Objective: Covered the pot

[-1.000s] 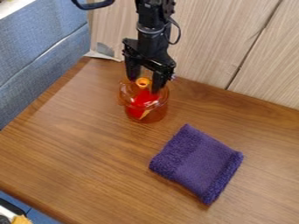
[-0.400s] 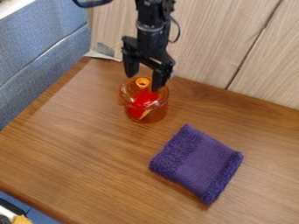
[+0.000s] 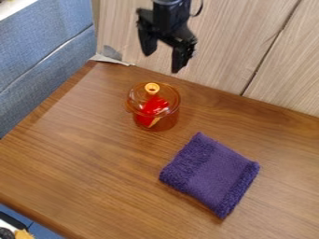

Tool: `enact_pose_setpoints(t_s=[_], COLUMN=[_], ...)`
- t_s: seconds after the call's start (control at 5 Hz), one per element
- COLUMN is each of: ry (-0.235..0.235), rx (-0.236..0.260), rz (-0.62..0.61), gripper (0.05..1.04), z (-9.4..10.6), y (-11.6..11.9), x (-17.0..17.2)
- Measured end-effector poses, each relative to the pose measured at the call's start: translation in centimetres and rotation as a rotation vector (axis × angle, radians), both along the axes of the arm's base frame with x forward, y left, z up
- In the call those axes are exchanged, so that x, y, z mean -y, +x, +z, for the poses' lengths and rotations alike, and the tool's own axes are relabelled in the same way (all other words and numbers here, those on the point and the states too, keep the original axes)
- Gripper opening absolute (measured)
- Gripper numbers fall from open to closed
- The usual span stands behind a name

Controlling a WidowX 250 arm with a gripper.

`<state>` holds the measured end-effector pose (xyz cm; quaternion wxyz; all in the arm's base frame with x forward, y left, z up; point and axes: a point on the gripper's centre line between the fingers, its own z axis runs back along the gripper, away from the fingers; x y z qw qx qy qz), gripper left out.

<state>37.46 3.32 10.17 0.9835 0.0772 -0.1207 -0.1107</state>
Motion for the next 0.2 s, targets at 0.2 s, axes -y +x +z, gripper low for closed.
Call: enact_pose_setpoints(t_s=[0.2], ry=[0.001], rx=[0.006], rz=[-0.003], gripper=[0.999], z=[0.27], y=[0.02], x=[0.05])
